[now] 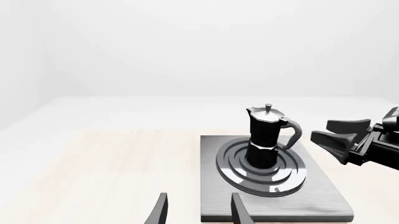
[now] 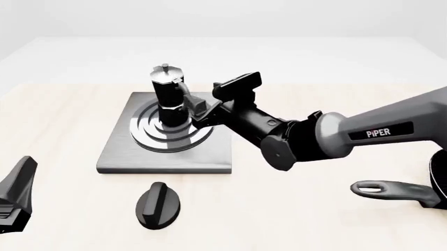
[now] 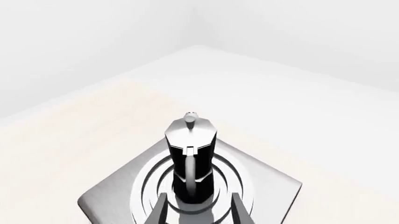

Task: Put the moka pot on the stove.

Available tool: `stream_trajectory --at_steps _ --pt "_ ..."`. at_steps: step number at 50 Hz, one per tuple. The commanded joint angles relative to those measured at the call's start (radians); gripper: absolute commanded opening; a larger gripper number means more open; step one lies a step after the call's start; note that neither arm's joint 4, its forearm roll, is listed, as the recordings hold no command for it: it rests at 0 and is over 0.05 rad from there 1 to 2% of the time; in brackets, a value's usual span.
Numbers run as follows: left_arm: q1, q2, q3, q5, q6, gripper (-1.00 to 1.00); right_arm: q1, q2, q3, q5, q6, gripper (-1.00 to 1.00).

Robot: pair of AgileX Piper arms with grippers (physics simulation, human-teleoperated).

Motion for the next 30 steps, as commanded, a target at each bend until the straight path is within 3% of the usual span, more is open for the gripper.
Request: stream_trajectory --at_steps 1,30 --pt "0.0 0.0 0.0 0.0 0.0 1.0 -0.017 -0.045 0.052 -0.012 -0.005 1.0" --pt "0.0 0.0 0.0 0.0 0.0 1.0 -0.084 -0.157 0.173 -0.042 0.0 1.0"
